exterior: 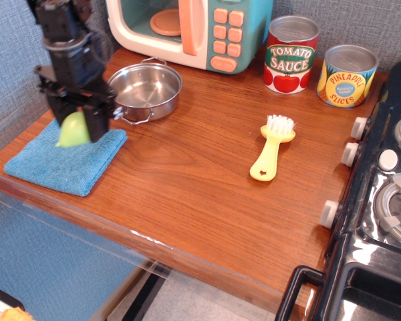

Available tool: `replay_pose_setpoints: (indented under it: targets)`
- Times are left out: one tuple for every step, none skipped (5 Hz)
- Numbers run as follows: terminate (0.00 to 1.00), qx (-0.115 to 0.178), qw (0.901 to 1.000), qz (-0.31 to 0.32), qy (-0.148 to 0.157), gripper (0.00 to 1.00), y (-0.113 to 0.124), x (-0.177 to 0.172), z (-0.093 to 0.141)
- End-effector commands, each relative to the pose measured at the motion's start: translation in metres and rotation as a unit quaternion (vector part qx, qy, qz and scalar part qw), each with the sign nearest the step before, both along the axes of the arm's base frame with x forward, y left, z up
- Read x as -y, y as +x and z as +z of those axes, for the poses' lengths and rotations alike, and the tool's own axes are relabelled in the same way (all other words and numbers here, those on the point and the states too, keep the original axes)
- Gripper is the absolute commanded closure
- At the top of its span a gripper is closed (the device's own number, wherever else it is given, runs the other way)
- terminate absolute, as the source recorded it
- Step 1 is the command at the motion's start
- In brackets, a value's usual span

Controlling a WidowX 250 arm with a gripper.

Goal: Move the pear and place on the blue towel

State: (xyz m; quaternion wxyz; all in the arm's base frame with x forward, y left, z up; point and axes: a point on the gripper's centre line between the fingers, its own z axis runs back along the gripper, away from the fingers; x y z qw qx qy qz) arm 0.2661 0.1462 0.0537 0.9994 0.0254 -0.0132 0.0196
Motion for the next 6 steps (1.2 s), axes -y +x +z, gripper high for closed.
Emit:
replay_pose_setpoints:
  targets:
    - [0.00, -0.004, 0.9999, 0.012, 0.010, 1.00, -0.031, -0.003, 0.002]
    - [0.00, -0.005, 0.9998, -0.002, 0.020, 0.00, -0.030, 0.003, 0.004]
    - [0.00, 0.005, 0.9992, -0.023, 0.032, 0.00, -0.031, 0.012, 0.011]
    - [0.00, 0.034, 0.9965, -0.067, 0.037, 0.00, -0.033, 0.030, 0.028]
    - [0.00, 0.056, 0.9938, -0.092, 0.028, 0.00, -0.038, 0.044, 0.040]
    - [0.00, 0.051, 0.9942, -0.093, 0.022, 0.00, -0.038, 0.045, 0.038]
